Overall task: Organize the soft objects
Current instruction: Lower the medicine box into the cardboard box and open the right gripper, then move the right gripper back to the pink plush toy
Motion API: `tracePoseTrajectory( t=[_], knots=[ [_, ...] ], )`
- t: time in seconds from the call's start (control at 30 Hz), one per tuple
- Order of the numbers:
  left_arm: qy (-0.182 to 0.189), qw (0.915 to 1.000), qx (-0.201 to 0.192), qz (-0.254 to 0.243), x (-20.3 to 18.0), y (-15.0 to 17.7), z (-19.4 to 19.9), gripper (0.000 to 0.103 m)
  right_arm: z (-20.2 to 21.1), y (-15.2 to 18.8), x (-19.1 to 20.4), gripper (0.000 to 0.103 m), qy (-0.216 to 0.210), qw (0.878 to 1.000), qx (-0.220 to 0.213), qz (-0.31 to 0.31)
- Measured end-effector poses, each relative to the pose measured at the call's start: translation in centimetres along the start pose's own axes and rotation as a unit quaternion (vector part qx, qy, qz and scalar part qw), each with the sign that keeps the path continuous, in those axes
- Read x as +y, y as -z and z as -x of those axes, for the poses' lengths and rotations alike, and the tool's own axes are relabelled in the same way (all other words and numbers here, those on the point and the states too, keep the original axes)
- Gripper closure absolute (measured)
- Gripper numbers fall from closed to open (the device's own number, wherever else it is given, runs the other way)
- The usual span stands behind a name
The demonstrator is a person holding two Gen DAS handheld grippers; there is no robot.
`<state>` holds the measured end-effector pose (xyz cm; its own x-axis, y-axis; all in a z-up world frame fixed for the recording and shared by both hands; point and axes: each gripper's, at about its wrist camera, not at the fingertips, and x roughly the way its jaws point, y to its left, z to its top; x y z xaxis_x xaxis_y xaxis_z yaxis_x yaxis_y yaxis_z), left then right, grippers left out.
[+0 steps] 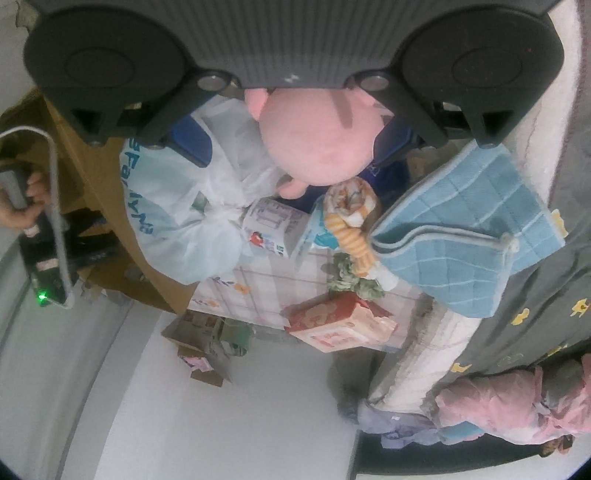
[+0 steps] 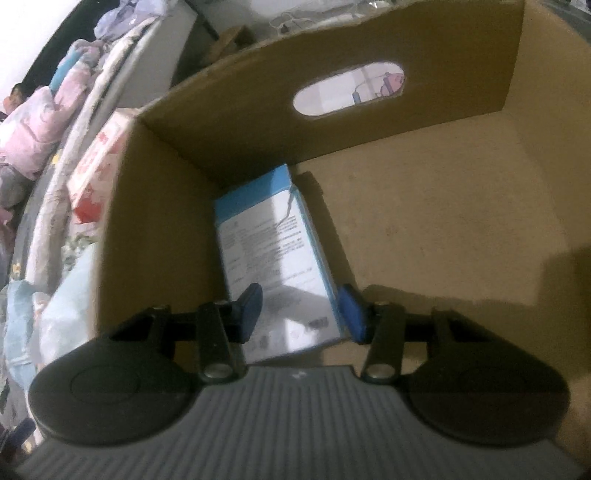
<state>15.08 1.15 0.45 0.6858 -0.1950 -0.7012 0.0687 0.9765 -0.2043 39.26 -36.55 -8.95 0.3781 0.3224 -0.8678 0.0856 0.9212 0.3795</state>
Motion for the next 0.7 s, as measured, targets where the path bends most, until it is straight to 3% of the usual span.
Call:
tracePoseTrajectory(
  t=[0.13,0.27,0.53,0.7],
  knots=[
    [-0.003,1.0,-0.002,0.005,0.4,0.4,0.3,0.008,1.0,1.2,-0.6,0.056,0.002,1.0,0.016,-0.009],
    [-0.005,0.9999,-0.003,0.013,0.7,1.0,1.0,0.008,-0.6,2.0,-0.6,0.058,0.006,0.999,0.031,-0.024],
    [-0.027,0.9993,-0.016,0.02,2.0,2.3,3.4,0.008,-1.3,2.3,0.9,0.06,-0.001,1.0,0.012,-0.023],
    [-0.052,0.9976,-0.039,0.022,3.1,2.6,5.0,0.008,0.3,3.3,1.2,0.054,-0.003,1.0,0.022,-0.011]
  ],
)
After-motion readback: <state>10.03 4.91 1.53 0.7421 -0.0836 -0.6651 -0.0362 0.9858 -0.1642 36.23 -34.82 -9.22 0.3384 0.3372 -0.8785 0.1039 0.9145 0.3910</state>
